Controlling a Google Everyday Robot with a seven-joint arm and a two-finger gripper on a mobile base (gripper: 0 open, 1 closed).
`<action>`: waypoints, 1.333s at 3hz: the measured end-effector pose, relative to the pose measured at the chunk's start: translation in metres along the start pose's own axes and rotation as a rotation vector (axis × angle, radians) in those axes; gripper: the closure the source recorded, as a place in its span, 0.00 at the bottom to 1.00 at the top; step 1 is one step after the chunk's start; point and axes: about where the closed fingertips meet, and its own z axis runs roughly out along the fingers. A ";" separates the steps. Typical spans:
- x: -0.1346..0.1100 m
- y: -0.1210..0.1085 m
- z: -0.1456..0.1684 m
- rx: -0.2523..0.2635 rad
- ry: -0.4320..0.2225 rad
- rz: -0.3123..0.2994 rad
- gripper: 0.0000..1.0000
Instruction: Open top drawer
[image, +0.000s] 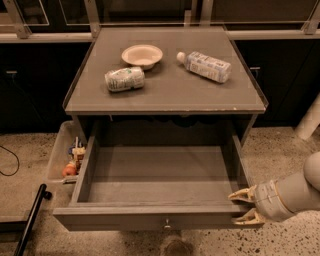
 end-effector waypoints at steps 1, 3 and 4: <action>0.000 0.000 0.000 0.000 0.000 0.000 0.81; 0.000 0.000 0.000 -0.001 0.000 0.000 0.34; 0.000 0.000 0.001 -0.002 0.000 0.000 0.12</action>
Offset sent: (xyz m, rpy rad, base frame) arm 0.0000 0.0000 0.0000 0.0000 0.0000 0.0000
